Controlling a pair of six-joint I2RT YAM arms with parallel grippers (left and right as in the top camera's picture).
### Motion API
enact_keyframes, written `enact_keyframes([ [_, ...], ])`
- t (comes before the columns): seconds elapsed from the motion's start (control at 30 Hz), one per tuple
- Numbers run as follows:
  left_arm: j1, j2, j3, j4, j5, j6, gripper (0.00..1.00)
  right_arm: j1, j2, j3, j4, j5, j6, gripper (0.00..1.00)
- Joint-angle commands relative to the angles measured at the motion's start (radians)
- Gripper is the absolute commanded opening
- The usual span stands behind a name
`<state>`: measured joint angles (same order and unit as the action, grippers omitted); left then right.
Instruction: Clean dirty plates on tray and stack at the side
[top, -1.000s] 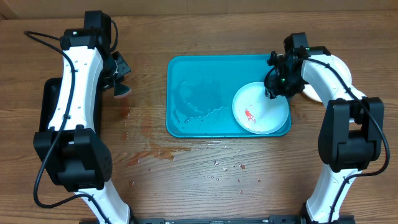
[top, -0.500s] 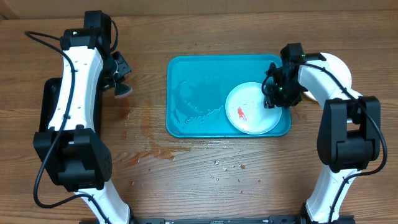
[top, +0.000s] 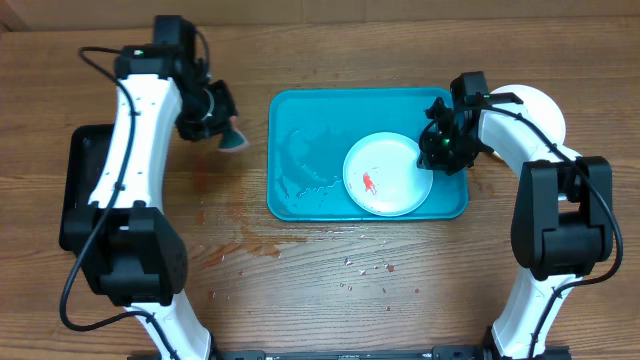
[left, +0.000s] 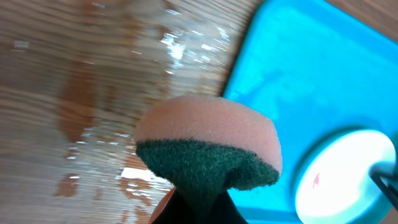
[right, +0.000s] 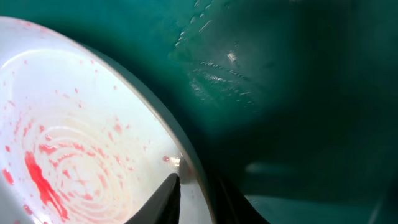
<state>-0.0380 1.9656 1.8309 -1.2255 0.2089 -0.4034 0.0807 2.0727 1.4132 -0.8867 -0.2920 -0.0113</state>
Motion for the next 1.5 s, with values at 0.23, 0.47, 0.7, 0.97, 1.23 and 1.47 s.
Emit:
enact_keyframes([
  [0.23,-0.284,0.009,-0.013,0.038,0.047,-0.058,0.04,0.148,0.019,-0.047,0.027,-0.002,0.356,0.06],
  [0.47,-0.436,0.009,-0.017,0.125,-0.035,-0.117,0.04,0.252,0.019,-0.047,0.100,-0.001,0.435,0.22],
  [0.7,-0.451,0.010,-0.031,0.172,-0.090,-0.143,0.04,0.271,0.019,-0.047,0.123,0.002,0.434,0.24],
  [0.97,-0.451,0.011,-0.135,0.262,-0.094,-0.142,0.04,0.271,0.019,-0.047,0.128,0.014,0.430,0.04],
  [1.23,-0.451,0.011,-0.303,0.442,-0.032,-0.145,0.04,0.272,0.019,-0.047,0.175,0.021,0.398,0.04],
  [1.47,-0.444,0.011,-0.422,0.590,-0.060,-0.162,0.04,0.272,0.019,-0.047,0.179,0.021,0.405,0.04],
])
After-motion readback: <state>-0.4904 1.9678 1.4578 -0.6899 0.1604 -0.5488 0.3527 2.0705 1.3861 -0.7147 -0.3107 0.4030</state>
